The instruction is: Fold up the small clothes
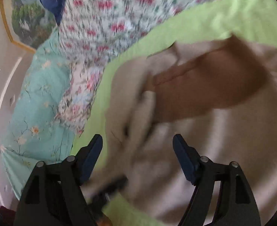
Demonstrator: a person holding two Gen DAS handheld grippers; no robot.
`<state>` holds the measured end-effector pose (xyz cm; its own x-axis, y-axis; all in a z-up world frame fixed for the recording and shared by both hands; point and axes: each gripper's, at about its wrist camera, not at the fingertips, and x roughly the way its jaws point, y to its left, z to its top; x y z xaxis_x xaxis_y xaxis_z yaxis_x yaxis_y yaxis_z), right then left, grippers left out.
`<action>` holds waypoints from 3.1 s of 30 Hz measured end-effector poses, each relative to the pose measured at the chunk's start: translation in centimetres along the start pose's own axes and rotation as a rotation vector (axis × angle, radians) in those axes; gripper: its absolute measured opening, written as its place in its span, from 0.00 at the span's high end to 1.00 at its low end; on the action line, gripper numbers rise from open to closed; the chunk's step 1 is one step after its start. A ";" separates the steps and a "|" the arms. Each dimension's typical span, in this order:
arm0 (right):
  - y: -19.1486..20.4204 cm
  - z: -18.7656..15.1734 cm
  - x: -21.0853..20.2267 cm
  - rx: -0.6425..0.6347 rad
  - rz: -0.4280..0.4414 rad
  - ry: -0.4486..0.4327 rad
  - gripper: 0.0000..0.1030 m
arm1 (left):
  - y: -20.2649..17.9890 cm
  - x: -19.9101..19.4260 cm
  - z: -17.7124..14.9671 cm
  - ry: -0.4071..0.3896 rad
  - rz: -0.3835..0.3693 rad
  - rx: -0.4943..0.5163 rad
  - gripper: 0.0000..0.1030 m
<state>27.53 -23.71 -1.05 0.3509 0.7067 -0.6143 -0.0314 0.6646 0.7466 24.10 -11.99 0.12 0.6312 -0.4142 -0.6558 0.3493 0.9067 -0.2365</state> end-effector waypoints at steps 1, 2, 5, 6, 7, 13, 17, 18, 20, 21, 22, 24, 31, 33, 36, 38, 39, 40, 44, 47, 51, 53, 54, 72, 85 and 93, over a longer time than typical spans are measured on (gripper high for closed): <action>0.1 0.8 1.2 -0.004 -0.001 0.017 0.25 | 0.0 0.0 0.0 0.002 0.002 0.006 0.93; 0.4 1.5 2.4 -0.023 -0.002 0.024 0.25 | -0.1 0.1 0.0 0.006 0.002 0.011 0.93; 1.2 3.6 5.1 -0.068 -0.016 0.027 0.43 | -0.2 -0.2 -0.2 0.015 0.004 0.027 0.93; 1.3 4.1 5.8 -0.072 -0.014 0.036 0.66 | -0.3 -0.2 -0.2 0.014 0.006 0.032 0.93; 1.4 4.5 6.0 -0.076 -0.014 0.039 0.75 | -0.2 -0.6 -0.2 0.014 -0.001 0.033 0.93; 3.7 3.8 -1.0 -0.192 -0.011 -0.079 0.83 | -3.3 -2.0 1.3 -0.018 -0.132 0.051 0.93; 2.5 2.6 -6.8 -0.212 -0.083 -0.164 0.83 | -7.4 -0.3 1.8 -0.002 -0.228 0.062 0.92; 1.7 2.4 -7.7 -0.203 -0.103 -0.172 0.83 | -8.3 0.6 1.6 0.014 -0.241 0.069 0.92; -1.1 1.8 -9.1 -0.160 -0.148 -0.174 0.83 | -9.8 2.7 0.6 0.066 -0.256 0.074 0.92; -2.8 1.4 -9.4 -0.128 -0.174 -0.168 0.83 | -10.3 3.7 0.2 0.096 -0.267 0.069 0.92; -4.7 1.0 -9.5 -0.094 -0.203 -0.159 0.83 | -10.7 4.8 -0.3 0.126 -0.278 0.064 0.92; -7.0 0.4 -9.8 -0.044 -0.223 -0.150 0.83 | -11.3 5.9 -1.0 0.158 -0.286 0.066 0.92; -7.9 0.0 -10.3 -0.068 -0.258 -0.152 0.83 | -12.2 6.5 -1.9 0.171 -0.272 0.080 0.92; -7.7 -0.2 -10.1 -0.094 -0.292 -0.155 0.83 | -12.8 6.7 -1.8 0.178 -0.265 0.090 0.92; -7.5 -0.6 -10.6 -0.104 -0.313 -0.176 0.83 | -13.2 6.6 -2.1 0.179 -0.270 0.108 0.89; -7.8 -0.8 -10.9 -0.102 -0.323 -0.180 0.83 | -13.4 7.0 -2.3 0.198 -0.263 0.110 0.84; -7.9 -0.9 -10.9 -0.109 -0.343 -0.185 0.83 | -13.3 7.1 -2.3 0.211 -0.272 0.104 0.82; -7.8 -1.1 -10.9 -0.119 -0.357 -0.185 0.83 | -13.0 6.9 -2.4 0.222 -0.284 0.091 0.80; -8.2 -2.0 -11.9 -0.074 -0.391 -0.199 0.65 | -11.4 4.7 -2.6 0.261 -0.323 0.059 0.60; -8.2 -3.2 -13.7 -0.023 -0.381 -0.242 0.56 | -9.4 1.5 -2.7 0.239 -0.322 0.041 0.33; -8.2 -5.3 -15.8 0.032 -0.348 -0.301 0.23 | -4.6 -2.3 -2.3 0.193 -0.304 -0.059 0.11; -8.3 -6.1 -16.2 0.052 -0.332 -0.298 0.23 | -2.7 -2.4 -1.3 0.177 -0.280 -0.091 0.10; -8.5 -6.4 -16.3 0.064 -0.322 -0.296 0.23 | -1.4 -2.6 -0.8 0.167 -0.254 -0.107 0.05; -10.8 -4.1 -10.2 0.088 -0.226 -0.159 0.65 | 3.0 10.1 3.8 0.298 -0.286 -0.228 0.42; 1.2 -6.8 -4.6 -0.070 -0.040 -0.161 0.71 | 10.1 -7.6 1.0 0.129 -0.209 -0.225 0.53; 4.6 -9.8 4.1 -0.109 -0.002 -0.042 0.71 | 17.2 -10.5 -4.3 0.176 -0.123 -0.280 0.52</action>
<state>19.68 -15.38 -2.68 0.3898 0.6962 -0.6028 -0.1318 0.6901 0.7117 20.50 8.30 -0.09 0.4585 -0.5238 -0.7179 0.1967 0.8476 -0.4928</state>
